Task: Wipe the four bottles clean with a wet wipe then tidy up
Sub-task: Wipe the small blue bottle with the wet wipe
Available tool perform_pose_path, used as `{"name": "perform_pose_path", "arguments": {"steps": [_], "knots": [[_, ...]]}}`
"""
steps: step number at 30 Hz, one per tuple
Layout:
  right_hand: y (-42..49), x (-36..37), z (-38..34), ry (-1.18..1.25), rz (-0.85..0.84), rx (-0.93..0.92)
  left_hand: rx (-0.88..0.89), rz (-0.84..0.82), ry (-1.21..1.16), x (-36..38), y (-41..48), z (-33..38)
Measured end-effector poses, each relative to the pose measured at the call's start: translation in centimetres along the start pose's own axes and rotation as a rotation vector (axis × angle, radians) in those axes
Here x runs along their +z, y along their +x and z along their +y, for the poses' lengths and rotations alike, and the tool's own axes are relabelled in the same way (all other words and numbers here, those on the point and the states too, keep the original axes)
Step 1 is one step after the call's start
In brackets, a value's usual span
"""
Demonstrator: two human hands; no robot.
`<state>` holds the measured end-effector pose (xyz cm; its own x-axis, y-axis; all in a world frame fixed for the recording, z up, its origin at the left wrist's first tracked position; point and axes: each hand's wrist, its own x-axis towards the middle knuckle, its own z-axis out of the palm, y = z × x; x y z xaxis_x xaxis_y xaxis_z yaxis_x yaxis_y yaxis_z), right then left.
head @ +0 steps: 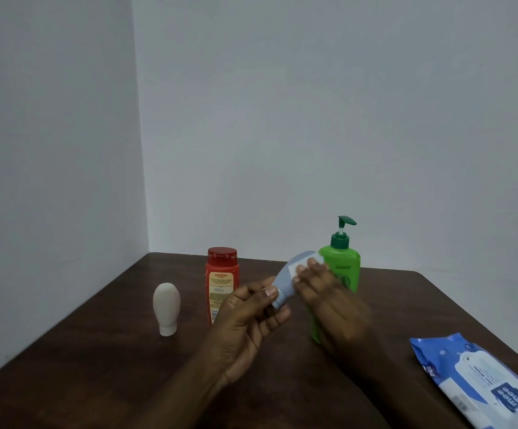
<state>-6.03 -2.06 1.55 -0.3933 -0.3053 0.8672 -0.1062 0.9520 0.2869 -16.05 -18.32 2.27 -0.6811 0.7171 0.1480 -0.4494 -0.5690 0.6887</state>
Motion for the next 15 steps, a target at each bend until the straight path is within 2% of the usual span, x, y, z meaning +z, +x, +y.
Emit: {"name": "perform_pose_path", "arguments": {"steps": [4,10,15], "knots": [[0.6,-0.1,-1.7,-0.008,-0.044,-0.159,0.015,-0.036,-0.03,0.0,0.0,0.2],[-0.3,-0.2,1.8,-0.027,0.017,0.087,-0.042,0.021,-0.042,0.0,0.0,0.2],[-0.3,0.0,1.3,-0.007,0.022,0.069,-0.051,0.014,-0.046,-0.2,0.0,0.0]]}}
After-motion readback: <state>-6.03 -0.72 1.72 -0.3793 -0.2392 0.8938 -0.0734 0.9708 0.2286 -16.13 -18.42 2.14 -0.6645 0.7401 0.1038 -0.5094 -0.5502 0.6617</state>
